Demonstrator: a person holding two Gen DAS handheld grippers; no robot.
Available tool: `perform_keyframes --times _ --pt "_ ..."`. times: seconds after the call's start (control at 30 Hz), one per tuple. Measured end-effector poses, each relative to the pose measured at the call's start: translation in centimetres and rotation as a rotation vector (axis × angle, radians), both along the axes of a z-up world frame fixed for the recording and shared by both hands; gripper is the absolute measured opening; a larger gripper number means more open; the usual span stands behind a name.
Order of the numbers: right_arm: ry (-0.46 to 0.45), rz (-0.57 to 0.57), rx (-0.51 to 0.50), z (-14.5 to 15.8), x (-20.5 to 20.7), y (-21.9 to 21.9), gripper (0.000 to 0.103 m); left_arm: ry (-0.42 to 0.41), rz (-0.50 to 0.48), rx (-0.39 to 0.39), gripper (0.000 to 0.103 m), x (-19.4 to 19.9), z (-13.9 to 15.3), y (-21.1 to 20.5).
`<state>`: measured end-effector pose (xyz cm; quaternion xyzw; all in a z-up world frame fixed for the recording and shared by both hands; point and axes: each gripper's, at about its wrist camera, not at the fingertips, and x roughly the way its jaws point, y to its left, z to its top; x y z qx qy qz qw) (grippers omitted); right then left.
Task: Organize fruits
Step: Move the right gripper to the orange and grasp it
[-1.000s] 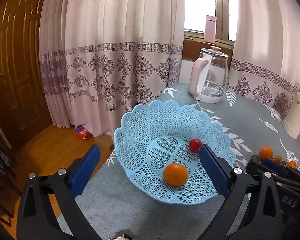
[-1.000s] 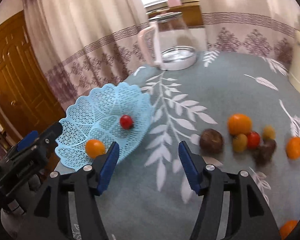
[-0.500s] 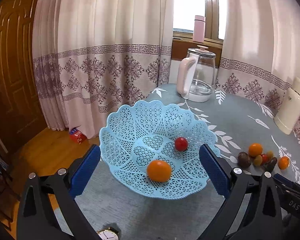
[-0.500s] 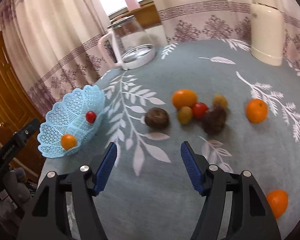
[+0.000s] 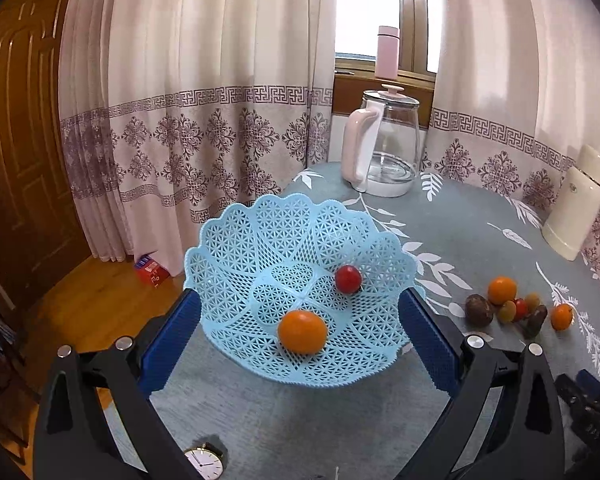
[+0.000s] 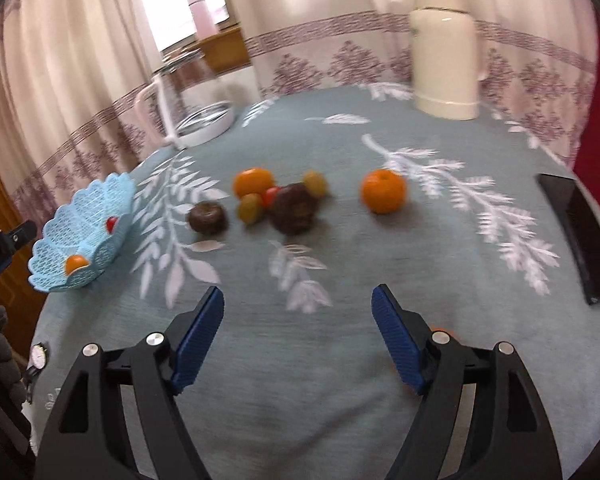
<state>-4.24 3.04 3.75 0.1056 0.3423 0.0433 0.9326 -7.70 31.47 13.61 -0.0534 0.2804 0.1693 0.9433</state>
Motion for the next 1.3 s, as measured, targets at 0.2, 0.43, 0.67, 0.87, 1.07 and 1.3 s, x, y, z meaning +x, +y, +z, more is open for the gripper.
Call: perform_keyframes --times 0.2,0.43,0.67,0.87,1.07,1.3 --pt "-0.016 -0.081 -0.02 0.1 -1.4 -2.5 0.076 0.003 -0.018 0.005 0.1 -0.3 0.0 -1.0" --pt "0.001 -0.133 -0.021 -0.2 -2.8 -5.0 0.076 0.021 -0.045 0.005 0.1 -0.1 -0.5 -2.4" --pt "0.058 -0.126 0.004 -0.9 -3.4 -6.8 0.076 0.039 -0.076 0.006 0.1 0.1 -1.0 -4.1" --pt "0.086 -0.059 0.006 -1.2 -2.7 -6.1 0.076 0.057 -0.096 0.018 0.1 0.5 -1.4 -5.4" --pt "0.141 0.021 -0.016 -1.8 -1.1 -4.7 0.053 0.079 -0.117 0.023 0.1 1.1 -1.7 -6.5" --pt "0.153 0.025 0.018 -2.5 -0.8 -5.2 0.039 0.112 -0.163 0.028 0.1 2.5 -2.6 -8.5"
